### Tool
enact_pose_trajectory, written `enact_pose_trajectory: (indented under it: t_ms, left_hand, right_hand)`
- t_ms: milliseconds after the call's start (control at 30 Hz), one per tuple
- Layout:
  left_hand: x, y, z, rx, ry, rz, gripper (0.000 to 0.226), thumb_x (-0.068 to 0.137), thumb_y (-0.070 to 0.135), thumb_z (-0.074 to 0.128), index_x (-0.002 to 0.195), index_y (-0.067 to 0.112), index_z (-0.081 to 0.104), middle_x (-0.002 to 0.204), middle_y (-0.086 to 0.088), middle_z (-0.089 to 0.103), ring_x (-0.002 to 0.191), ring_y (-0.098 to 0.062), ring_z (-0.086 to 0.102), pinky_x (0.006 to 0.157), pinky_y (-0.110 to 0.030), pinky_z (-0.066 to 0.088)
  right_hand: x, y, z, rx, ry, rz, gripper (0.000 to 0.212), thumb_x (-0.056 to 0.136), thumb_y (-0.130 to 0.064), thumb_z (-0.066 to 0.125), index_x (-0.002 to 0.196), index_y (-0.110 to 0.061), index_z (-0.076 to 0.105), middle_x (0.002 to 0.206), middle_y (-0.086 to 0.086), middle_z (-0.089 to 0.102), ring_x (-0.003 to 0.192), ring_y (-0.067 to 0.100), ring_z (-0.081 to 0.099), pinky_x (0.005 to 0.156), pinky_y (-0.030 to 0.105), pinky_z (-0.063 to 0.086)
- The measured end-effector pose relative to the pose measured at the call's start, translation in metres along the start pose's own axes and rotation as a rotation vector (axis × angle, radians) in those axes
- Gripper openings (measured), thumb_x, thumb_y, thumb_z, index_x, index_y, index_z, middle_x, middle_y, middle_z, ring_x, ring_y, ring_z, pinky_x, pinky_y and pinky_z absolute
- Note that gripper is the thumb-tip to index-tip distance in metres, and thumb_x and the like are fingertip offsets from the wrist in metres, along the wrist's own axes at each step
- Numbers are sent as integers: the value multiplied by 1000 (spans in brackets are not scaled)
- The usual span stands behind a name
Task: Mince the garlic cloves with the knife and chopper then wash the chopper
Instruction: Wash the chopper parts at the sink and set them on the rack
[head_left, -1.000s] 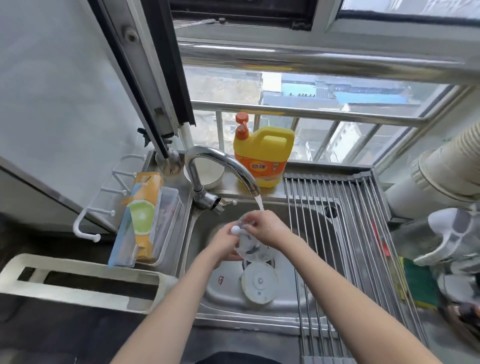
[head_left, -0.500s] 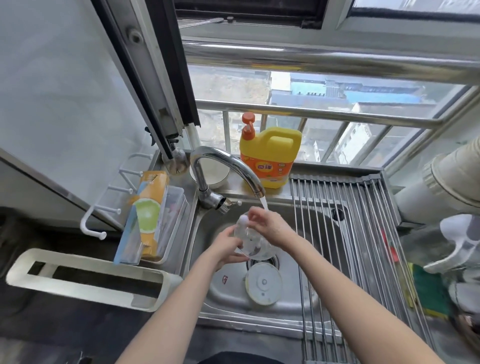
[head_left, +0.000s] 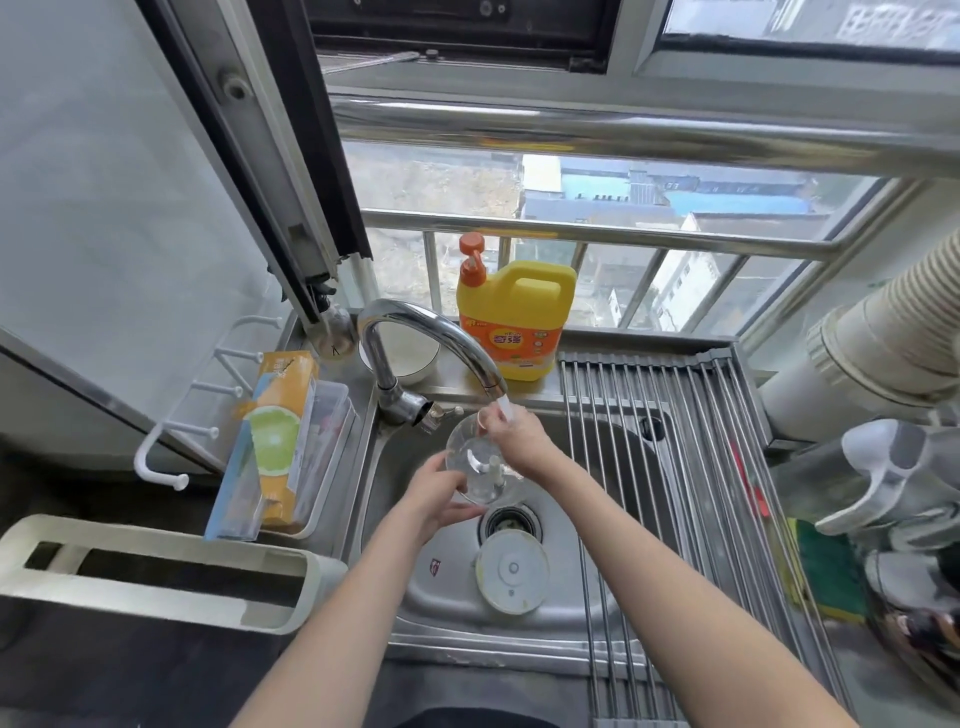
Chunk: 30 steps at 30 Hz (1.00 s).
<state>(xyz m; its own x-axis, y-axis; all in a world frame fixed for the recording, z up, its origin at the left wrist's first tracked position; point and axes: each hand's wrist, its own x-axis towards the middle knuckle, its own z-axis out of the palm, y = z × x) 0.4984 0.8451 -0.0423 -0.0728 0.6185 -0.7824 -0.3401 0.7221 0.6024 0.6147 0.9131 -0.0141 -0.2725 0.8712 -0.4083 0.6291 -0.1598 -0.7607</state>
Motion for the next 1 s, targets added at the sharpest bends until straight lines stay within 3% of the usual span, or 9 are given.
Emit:
enact_pose_trajectory:
  t_ms: [67, 133, 200, 300, 400, 567, 733, 833, 1000]
  left_hand:
    - [-2, 1, -1, -25, 0, 5, 46, 82, -17, 35, 105, 17, 56, 107, -12, 58, 82, -41, 67, 62, -39, 61]
    - [-1, 2, -4, -32, 4, 20, 49, 81, -17, 35, 111, 15, 57, 112, -13, 59, 85, -41, 66, 60, -38, 60]
    - [1, 1, -6, -16, 9, 36, 54, 80, -17, 35, 119, 14, 56, 114, -13, 59, 86, -40, 66, 62, -39, 61]
    - [3, -1, -7, -16, 17, 42, 53, 82, -16, 35, 121, 14, 54, 115, -12, 58, 82, -39, 66, 66, -40, 61]
    - [3, -2, -6, -2, 12, 45, 55, 83, -16, 36, 126, 13, 52, 112, -11, 59, 77, -36, 67, 65, -40, 61]
    - [7, -1, -7, 8, 27, 53, 59, 83, -15, 37, 132, 16, 50, 114, -10, 58, 75, -35, 69, 69, -43, 60]
    - [7, -1, -7, 18, 29, 63, 59, 84, -14, 39, 133, 17, 48, 120, -13, 57, 77, -37, 68, 70, -43, 60]
    - [8, -1, -8, 9, 44, 58, 62, 82, -14, 39, 135, 17, 46, 127, -15, 54, 74, -39, 68, 63, -40, 60]
    - [9, -1, -8, 17, 42, 65, 64, 80, -15, 37, 133, 18, 49, 127, -15, 55, 76, -37, 67, 65, -42, 60]
  right_hand:
    - [-2, -3, -2, -11, -8, -42, 27, 98, -18, 40, 73, -21, 48, 79, 0, 53, 76, 22, 52, 59, 27, 32]
    - [-9, -2, -6, 136, -26, -38, 18, 99, -11, 37, 89, -21, 49, 83, -1, 56, 65, 16, 53, 55, 21, 39]
    - [-12, 1, -7, 192, -8, -28, 25, 97, -6, 35, 104, -25, 49, 92, -1, 59, 65, 11, 52, 56, 21, 42]
    - [-10, 2, -6, 168, 37, -23, 34, 95, -4, 33, 102, -28, 57, 100, -4, 60, 68, 11, 50, 58, 25, 40]
    - [-12, 1, -6, 273, 9, 9, 27, 96, -4, 36, 106, -17, 58, 89, 1, 65, 57, 9, 53, 50, 20, 41]
    - [-8, 3, -6, 194, 57, 12, 22, 92, -9, 51, 81, -21, 66, 72, 3, 68, 33, -2, 46, 36, 16, 37]
    - [-4, 8, -2, 180, 135, 48, 16, 90, -31, 59, 80, -23, 68, 66, 3, 67, 46, 11, 54, 48, 28, 45]
    - [-3, 6, -4, 34, 126, 62, 34, 91, -47, 53, 72, -25, 69, 58, -6, 61, 57, 15, 57, 61, 32, 47]
    - [-4, 6, -2, 255, -83, 31, 24, 100, -20, 42, 101, -17, 65, 73, -2, 66, 54, 5, 50, 52, 16, 40]
